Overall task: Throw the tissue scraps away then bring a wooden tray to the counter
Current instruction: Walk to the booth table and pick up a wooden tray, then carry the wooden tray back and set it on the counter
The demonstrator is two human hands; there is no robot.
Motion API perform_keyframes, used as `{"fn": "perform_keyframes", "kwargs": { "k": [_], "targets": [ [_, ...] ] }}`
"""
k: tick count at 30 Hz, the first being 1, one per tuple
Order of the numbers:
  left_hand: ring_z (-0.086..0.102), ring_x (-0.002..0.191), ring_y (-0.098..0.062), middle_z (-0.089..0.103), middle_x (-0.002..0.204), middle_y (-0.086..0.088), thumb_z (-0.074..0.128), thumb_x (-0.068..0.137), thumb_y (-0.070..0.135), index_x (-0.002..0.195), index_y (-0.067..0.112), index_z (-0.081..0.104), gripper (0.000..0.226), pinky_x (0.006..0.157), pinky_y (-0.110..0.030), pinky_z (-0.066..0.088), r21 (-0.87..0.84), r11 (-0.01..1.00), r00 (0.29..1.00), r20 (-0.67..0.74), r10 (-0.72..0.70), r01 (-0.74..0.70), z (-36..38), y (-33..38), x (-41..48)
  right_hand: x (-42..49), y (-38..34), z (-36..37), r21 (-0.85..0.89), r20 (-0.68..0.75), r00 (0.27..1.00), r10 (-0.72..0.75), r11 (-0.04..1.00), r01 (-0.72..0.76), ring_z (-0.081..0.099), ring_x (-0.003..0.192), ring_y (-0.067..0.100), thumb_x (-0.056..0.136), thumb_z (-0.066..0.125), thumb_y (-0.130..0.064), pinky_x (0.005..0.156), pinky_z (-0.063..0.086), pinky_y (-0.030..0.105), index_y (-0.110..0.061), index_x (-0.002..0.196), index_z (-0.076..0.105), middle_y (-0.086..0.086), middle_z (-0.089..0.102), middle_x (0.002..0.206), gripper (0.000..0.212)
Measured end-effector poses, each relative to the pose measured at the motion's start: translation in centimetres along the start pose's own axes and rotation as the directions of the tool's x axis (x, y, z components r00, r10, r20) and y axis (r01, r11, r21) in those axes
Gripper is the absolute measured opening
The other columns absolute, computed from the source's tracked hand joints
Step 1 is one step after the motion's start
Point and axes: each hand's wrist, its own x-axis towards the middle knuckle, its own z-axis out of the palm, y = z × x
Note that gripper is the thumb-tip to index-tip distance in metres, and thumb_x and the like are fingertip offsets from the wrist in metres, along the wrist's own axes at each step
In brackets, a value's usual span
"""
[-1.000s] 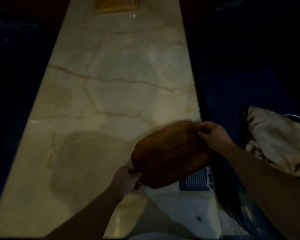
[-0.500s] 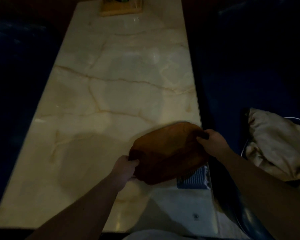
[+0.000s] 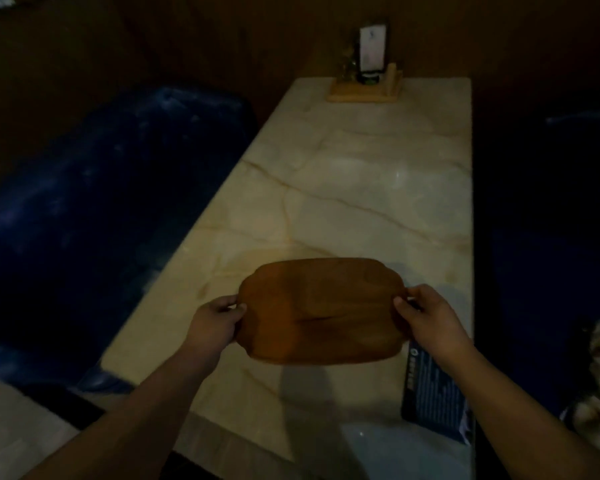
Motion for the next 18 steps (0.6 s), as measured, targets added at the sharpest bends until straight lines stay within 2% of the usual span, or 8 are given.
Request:
{"fn": "perform_keyframes", "kwargs": {
  "k": [3, 6, 8, 10, 13, 15, 18],
  "targets": [
    [0.058, 0.105, -0.032, 0.057, 0.128, -0.016, 0.06, 0.09, 0.015, 0.128, 0.005, 0.053, 0.04, 0.094, -0.047, 0.048, -0.078, 0.995, 0.993, -0.106, 0.057, -0.066, -4.0, 0.3, -1.8, -0.9, -3.8, 2.5, -0.008, 0.065, 0.992, -0.108, 0.994, 0.109, 0.064, 0.088, 0.016, 0.093, 0.058, -0.025, 0.073, 0.052, 0.032, -0.01, 0.102, 0.06, 0.005, 0.067, 0.099, 0.018],
    [0.06, 0.089, -0.019, 0.061, 0.114, -0.006, 0.057, 0.092, 0.017, 0.124, 0.008, 0.057, 0.034, 0.089, -0.038, 0.046, -0.114, 0.981, 0.974, -0.182, 0.136, -0.158, -9.3, 0.0, -4.3, -2.3, -7.3, 6.1, -0.039, 0.094, 0.976, -0.198, 0.979, 0.202, 0.065, 0.088, 0.02, 0.094, 0.056, -0.026, 0.081, 0.054, 0.043, -0.014, 0.1, 0.063, 0.006, 0.069, 0.097, 0.015],
    [0.062, 0.092, -0.019, 0.066, 0.114, -0.007, 0.058, 0.091, 0.024, 0.119, 0.015, 0.062, 0.03, 0.093, -0.043, 0.048, -0.09, 0.975, 0.958, -0.225, 0.177, -0.202, -12.7, -0.4, -5.8, -3.9, -9.5, 8.4, -0.027, 0.114, 0.961, -0.251, 0.966, 0.255, 0.066, 0.085, 0.02, 0.094, 0.055, -0.024, 0.081, 0.055, 0.044, -0.019, 0.094, 0.065, 0.005, 0.07, 0.092, 0.011],
    [0.063, 0.091, -0.019, 0.067, 0.103, -0.005, 0.054, 0.093, 0.024, 0.119, 0.013, 0.062, 0.029, 0.089, -0.043, 0.05, -0.073, 0.967, 0.932, -0.293, 0.213, -0.244, -17.5, -1.7, -8.3, -6.7, -11.7, 11.9, -0.029, 0.155, 0.935, -0.318, 0.945, 0.326, 0.067, 0.083, 0.019, 0.094, 0.055, -0.023, 0.08, 0.055, 0.041, -0.021, 0.09, 0.069, 0.002, 0.071, 0.086, 0.015],
    [0.063, 0.074, -0.013, 0.063, 0.085, 0.005, 0.05, 0.095, 0.026, 0.123, 0.011, 0.059, 0.032, 0.066, -0.03, 0.054, -0.03, 0.959, 0.88, -0.406, 0.246, -0.282, -23.6, -4.2, -11.9, -11.5, -14.2, 16.2, -0.018, 0.24, 0.894, -0.377, 0.919, 0.393, 0.068, 0.083, 0.017, 0.095, 0.055, -0.024, 0.082, 0.055, 0.038, -0.018, 0.096, 0.074, -0.005, 0.071, 0.083, 0.021],
    [0.064, 0.065, -0.01, 0.063, 0.081, 0.003, 0.047, 0.096, 0.027, 0.121, 0.015, 0.059, 0.03, 0.054, -0.024, 0.052, -0.008, 0.957, 0.85, -0.462, 0.254, -0.291, -27.8, -6.3, -14.9, -15.1, -15.5, 19.5, -0.02, 0.295, 0.86, -0.416, 0.897, 0.441, 0.068, 0.083, 0.018, 0.095, 0.054, -0.025, 0.084, 0.055, 0.042, -0.026, 0.089, 0.074, -0.005, 0.072, 0.083, 0.02],
    [0.064, 0.076, -0.016, 0.069, 0.092, -0.006, 0.047, 0.096, 0.025, 0.119, 0.016, 0.061, 0.028, 0.067, -0.032, 0.052, -0.043, 0.963, 0.811, -0.551, 0.199, -0.266, -33.8, -10.1, -20.1, -21.2, -17.0, 24.4, 0.0, 0.377, 0.805, -0.457, 0.87, 0.494, 0.068, 0.082, 0.022, 0.095, 0.054, -0.026, 0.083, 0.055, 0.047, -0.032, 0.072, 0.069, 0.0, 0.071, 0.08, 0.028]
  ]
}}
